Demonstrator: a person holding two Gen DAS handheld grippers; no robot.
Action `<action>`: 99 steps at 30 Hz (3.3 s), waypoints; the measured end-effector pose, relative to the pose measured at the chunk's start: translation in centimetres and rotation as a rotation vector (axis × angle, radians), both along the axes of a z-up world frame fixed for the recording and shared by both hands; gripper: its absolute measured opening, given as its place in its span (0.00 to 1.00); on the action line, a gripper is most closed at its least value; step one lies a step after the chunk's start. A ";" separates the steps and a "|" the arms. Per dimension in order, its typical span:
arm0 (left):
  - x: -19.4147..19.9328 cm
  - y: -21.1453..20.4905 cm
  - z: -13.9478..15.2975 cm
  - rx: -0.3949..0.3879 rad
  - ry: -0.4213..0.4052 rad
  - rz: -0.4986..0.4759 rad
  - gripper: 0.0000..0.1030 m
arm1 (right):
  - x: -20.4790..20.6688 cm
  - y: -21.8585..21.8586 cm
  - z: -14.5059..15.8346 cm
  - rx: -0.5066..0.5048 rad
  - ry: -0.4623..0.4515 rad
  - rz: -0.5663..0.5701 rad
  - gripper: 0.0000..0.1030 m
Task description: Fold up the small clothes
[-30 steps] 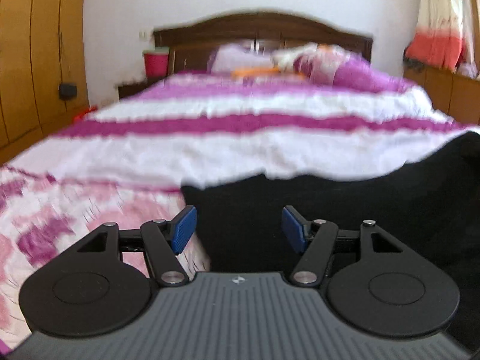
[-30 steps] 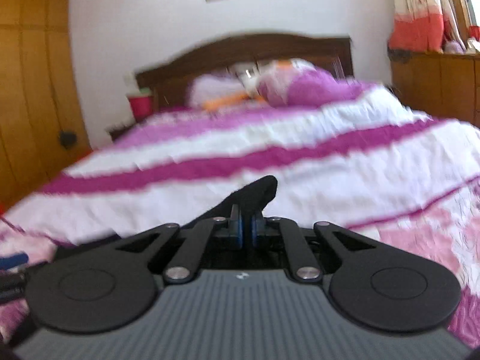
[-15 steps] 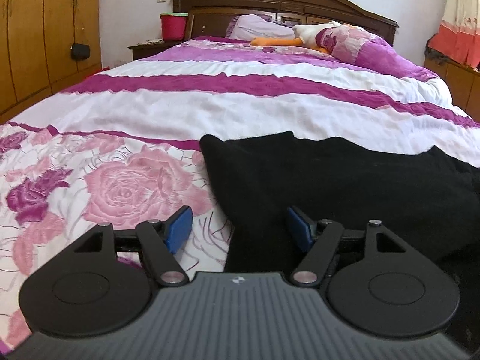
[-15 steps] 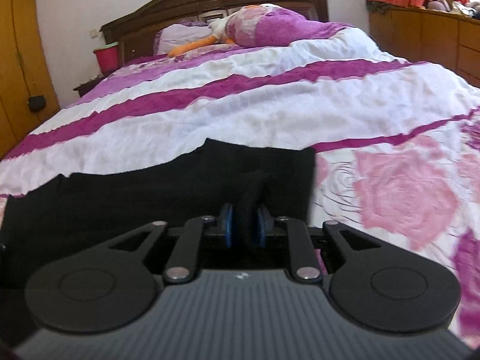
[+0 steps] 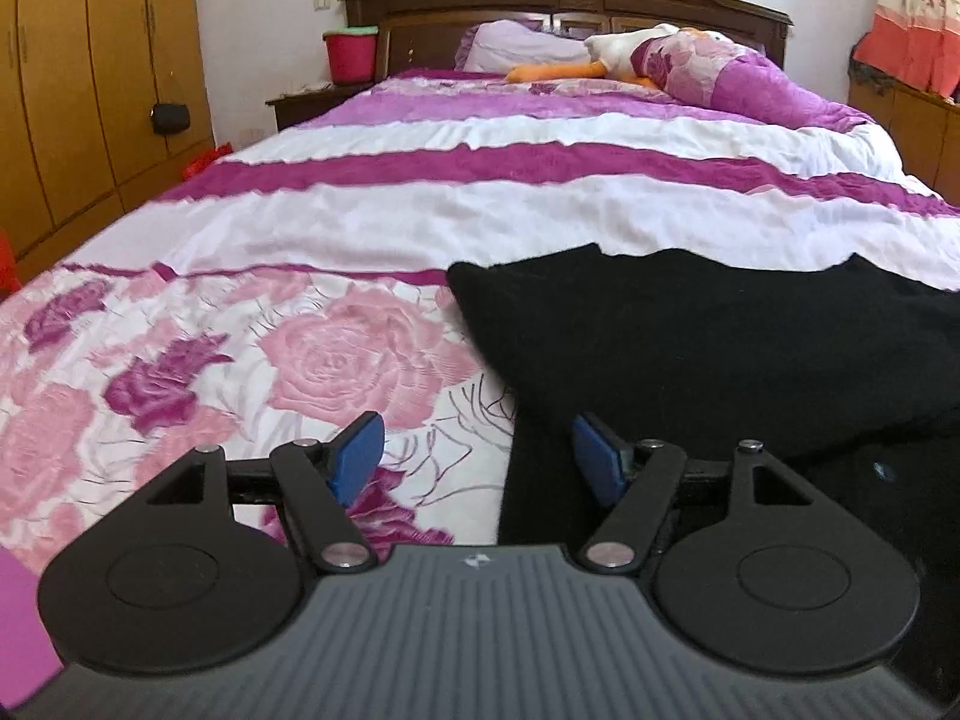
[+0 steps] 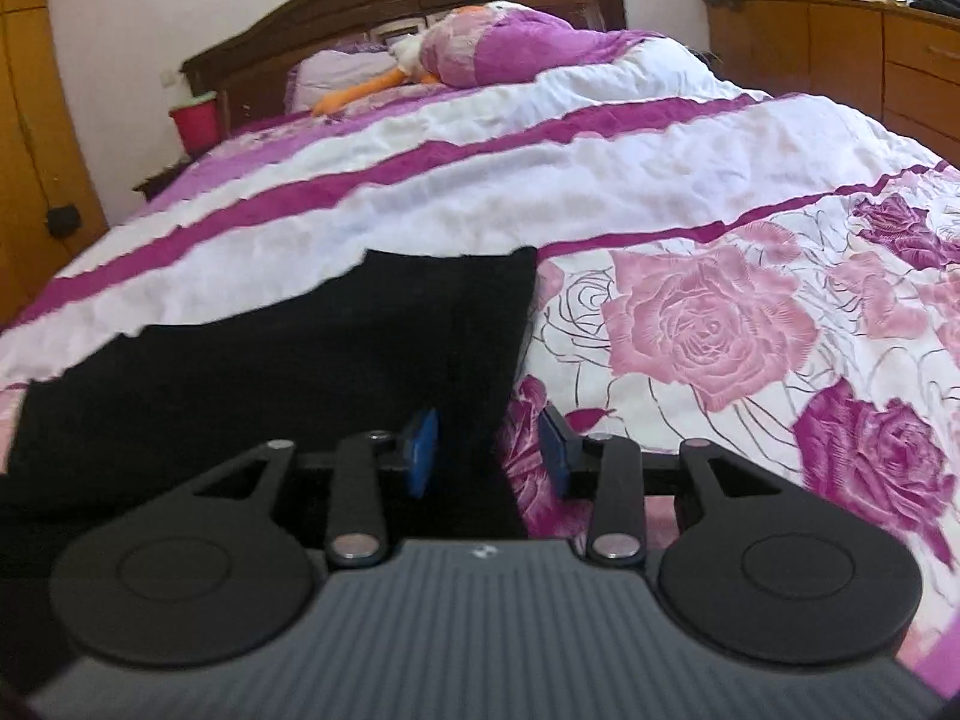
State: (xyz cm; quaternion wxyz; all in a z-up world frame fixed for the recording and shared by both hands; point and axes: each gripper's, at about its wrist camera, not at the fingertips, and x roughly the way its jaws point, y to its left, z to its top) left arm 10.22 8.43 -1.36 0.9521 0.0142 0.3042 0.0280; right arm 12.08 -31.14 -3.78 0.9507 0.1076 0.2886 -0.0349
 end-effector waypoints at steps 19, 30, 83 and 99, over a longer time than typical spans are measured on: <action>-14.8 0.9 0.6 -0.105 0.106 -0.069 0.72 | -16.1 -0.5 0.8 0.085 0.054 0.091 0.46; -19.9 0.9 -1.7 -0.166 0.181 -0.124 0.72 | -20.7 -0.2 -1.8 0.067 0.085 0.135 0.45; -18.1 1.9 -3.0 -0.561 0.267 -0.297 0.06 | -23.1 -1.0 -2.5 0.253 -0.053 0.290 0.09; -14.3 4.8 5.9 -0.803 -0.082 -0.224 0.06 | -17.6 -3.9 2.8 0.666 -0.353 0.212 0.08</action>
